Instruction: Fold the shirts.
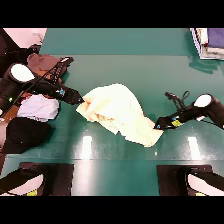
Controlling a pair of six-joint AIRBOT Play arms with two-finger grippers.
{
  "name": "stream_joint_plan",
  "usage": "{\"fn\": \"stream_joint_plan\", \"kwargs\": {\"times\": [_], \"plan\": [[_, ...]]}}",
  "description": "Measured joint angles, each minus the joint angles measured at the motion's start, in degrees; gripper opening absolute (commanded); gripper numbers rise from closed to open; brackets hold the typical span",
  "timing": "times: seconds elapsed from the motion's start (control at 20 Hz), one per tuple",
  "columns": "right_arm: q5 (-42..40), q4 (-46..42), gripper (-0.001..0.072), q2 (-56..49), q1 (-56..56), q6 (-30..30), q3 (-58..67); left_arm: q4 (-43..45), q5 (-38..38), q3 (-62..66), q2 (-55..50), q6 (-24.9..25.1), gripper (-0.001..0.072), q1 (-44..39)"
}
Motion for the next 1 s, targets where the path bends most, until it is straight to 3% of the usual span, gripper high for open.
{"fn": "stream_joint_plan", "kwargs": {"times": [0.05, 0.35, 0.6, 1.0], "plan": [[-0.13, -0.22, 0.0009, -1.2, 0.94, -0.09, 0.7, 0.02, -0.15, 0.0, 0.0, 0.0, 0.0025, 0.0], [0.63, -3.48, 0.001, -0.81, 1.75, 1.77, 9.31, 1.22, -1.77, 4.55, 0.74, -0.59, 0.0025, 0.04], [1.36, -10.05, 0.001, 11.58, -5.22, 8.07, 28.46, 4.74, -5.35, 23.12, 5.01, -1.31, 0.0025, 0.09], [0.04, -12.02, 0.001, 25.07, -16.17, 10.23, 56.72, 4.5, -8.61, 46.01, 12.66, -3.21, 0.0025, 0.07]]}}
